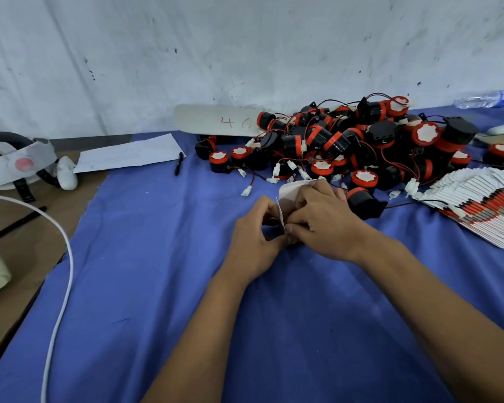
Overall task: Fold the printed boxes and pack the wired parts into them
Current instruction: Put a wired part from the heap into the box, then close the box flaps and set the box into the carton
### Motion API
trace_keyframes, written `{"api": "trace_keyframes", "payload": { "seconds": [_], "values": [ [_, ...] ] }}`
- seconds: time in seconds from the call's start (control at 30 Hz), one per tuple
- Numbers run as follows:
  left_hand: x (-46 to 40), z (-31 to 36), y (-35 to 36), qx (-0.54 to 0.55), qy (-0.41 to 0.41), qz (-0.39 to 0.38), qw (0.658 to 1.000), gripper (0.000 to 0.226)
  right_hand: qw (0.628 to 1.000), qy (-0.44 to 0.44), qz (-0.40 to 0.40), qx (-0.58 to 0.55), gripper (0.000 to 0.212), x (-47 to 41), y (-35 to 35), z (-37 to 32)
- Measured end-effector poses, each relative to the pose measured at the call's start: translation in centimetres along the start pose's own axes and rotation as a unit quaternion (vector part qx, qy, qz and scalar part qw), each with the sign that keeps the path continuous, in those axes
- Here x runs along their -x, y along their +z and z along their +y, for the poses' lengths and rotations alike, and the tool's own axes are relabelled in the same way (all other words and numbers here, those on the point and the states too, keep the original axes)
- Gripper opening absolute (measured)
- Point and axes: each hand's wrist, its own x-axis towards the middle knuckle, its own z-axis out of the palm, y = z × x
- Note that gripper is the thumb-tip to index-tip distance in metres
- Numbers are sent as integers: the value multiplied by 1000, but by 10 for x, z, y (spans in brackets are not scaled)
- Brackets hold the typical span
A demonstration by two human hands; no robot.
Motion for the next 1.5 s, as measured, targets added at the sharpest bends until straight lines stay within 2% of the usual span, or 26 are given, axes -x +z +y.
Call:
{"api": "trace_keyframes", "payload": {
  "seconds": [0.17,0.27,0.37,0.5,0.57,0.63,0.7,0.77,0.87,0.97,1.03,1.17,1.27,1.33,1.4,1.5],
  "values": [
    [0,3,-1,13,11,-11,1000,39,999,12,-28,23,20,0,-5,2],
    [0,4,-2,22,9,-7,1000,45,999,10,38,-31,6,4,-4,5],
    [2,5,-2,27,12,-5,1000,47,996,9,81,-42,5,8,2,6],
    [2,6,-2,24,7,-6,1000,49,1000,18,9,10,12,6,0,10],
    [2,6,-2,29,7,-9,1000,49,1000,14,13,-10,11,4,-4,11],
    [2,6,-4,37,6,-10,999,51,986,15,127,-110,7,8,-3,12],
    [2,6,-5,35,5,-10,999,55,940,43,288,-178,5,14,2,15],
    [3,7,-4,27,1,-10,1000,56,901,108,347,-235,8,17,8,17],
    [4,7,-4,22,-2,-9,1000,61,892,170,310,-283,16,17,21,19],
    [4,4,-5,-6,-9,-20,1000,75,898,151,303,-282,19,21,30,21],
    [3,4,-3,-42,0,-21,999,77,910,124,302,-257,22,24,31,25],
    [3,6,4,-57,-6,-2,998,53,920,79,320,-210,23,27,33,25],
    [3,8,8,-84,-9,10,996,47,921,59,285,-259,22,26,37,18],
    [3,8,9,-130,3,23,991,41,913,72,268,-300,13,26,37,17],
    [2,9,10,-127,2,33,991,38,901,89,269,-328,10,27,37,18],
    [2,14,11,-60,-33,57,996,33,883,119,276,-359,39,26,36,17]
  ]
}}
